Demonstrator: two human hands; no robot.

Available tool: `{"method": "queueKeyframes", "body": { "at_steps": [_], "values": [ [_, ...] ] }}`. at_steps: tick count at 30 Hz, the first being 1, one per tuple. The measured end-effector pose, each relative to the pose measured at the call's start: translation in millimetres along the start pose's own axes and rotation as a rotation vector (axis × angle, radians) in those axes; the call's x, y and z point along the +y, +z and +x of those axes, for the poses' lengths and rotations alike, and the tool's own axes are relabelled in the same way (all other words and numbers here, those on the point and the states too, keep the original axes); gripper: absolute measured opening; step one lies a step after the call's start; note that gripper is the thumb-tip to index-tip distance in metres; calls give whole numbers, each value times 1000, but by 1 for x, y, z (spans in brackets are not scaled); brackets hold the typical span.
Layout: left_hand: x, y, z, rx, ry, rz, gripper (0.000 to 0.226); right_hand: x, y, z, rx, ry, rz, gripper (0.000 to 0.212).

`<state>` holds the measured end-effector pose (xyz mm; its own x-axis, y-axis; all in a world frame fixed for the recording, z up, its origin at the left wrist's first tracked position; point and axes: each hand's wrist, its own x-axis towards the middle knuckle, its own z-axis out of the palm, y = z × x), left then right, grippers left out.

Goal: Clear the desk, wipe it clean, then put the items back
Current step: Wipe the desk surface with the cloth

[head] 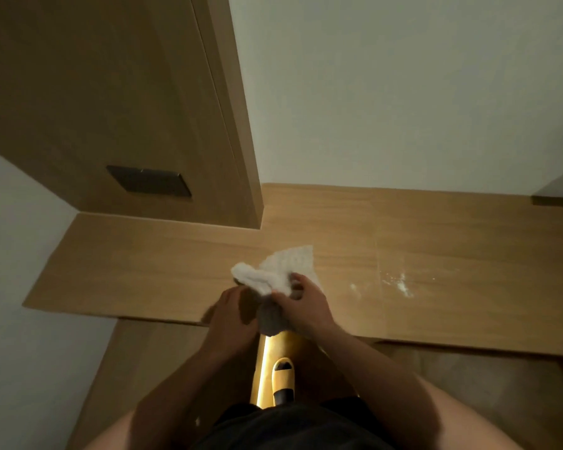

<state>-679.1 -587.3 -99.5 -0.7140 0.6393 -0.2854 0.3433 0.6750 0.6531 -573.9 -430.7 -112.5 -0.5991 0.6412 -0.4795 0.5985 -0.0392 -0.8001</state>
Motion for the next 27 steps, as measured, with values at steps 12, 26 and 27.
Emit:
{"method": "queueKeyframes", "body": {
  "at_steps": [12, 26, 27],
  "values": [
    [-41, 47, 44, -487, 67, 497, 123, 105, -105, -46, 29, 230, -333, 70],
    [27, 134, 62, -304, 59, 586, 64, 180, -225, -80, 91, 335, -537, 84],
    [37, 145, 65, -319, 71, 581, 65, 184, -231, -80, 90, 331, -537, 84]
  ]
}}
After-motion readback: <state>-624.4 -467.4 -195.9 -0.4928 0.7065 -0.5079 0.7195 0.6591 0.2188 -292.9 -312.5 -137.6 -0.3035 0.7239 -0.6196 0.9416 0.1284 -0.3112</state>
